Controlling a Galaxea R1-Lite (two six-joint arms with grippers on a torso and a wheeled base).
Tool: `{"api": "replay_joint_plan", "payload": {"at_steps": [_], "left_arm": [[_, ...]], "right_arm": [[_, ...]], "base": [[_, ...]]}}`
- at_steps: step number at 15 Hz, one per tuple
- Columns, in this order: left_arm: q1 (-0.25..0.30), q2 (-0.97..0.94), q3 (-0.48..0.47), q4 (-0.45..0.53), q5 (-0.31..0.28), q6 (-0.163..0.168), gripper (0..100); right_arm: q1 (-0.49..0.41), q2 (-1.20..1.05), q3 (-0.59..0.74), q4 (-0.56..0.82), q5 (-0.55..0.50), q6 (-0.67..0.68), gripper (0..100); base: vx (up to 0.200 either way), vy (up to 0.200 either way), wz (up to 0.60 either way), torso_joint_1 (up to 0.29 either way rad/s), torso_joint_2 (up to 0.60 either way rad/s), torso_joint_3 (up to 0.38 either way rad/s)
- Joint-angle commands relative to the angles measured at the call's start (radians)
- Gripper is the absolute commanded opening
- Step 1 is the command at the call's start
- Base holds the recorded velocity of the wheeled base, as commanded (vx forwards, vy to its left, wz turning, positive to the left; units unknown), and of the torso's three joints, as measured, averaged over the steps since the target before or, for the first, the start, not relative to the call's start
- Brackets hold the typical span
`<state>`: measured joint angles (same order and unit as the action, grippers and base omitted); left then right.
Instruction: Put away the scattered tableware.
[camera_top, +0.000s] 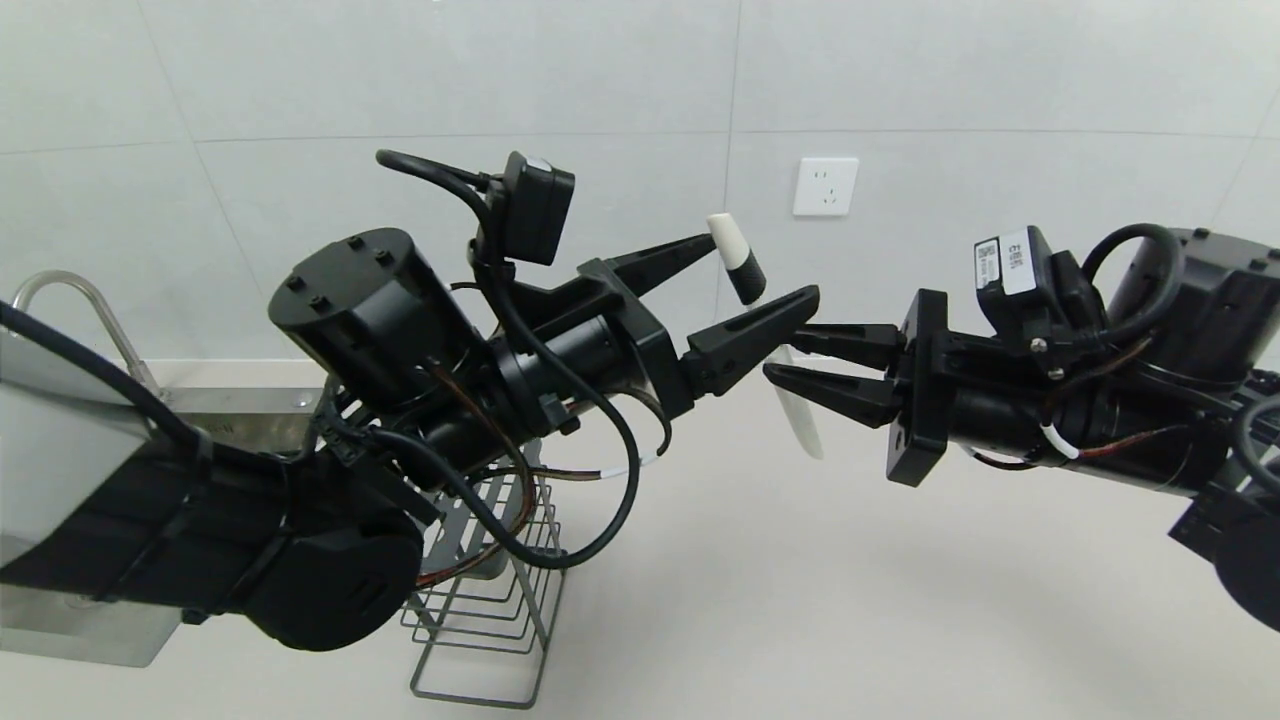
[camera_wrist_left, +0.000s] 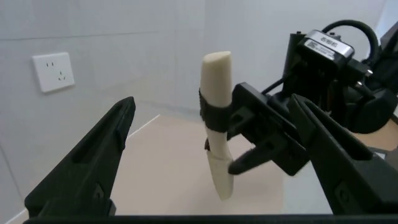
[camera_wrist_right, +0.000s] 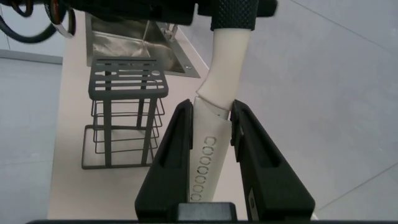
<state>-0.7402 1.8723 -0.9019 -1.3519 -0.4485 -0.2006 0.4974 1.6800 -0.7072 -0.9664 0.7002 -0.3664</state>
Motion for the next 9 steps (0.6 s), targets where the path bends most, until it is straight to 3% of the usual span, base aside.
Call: {"api": "replay_joint_plan", "payload": {"at_steps": [1,9], "left_arm": [[-0.011,0.044,-0.031,-0.015,0.014,-0.006,100],[0.009,0.087,-0.112,-0.082,0.022,-0.006,100]], "right_arm": [[0.004,0.007,-0.006,0.000,-0.001,0.000,0],[0.021,0.020,-0.052,0.000,-0.019,0.001,0]], "base": [[0.000,0.000,0.00,0.000,0.00,0.000],[0.000,0.000,0.00,0.000,0.00,0.000]]}}
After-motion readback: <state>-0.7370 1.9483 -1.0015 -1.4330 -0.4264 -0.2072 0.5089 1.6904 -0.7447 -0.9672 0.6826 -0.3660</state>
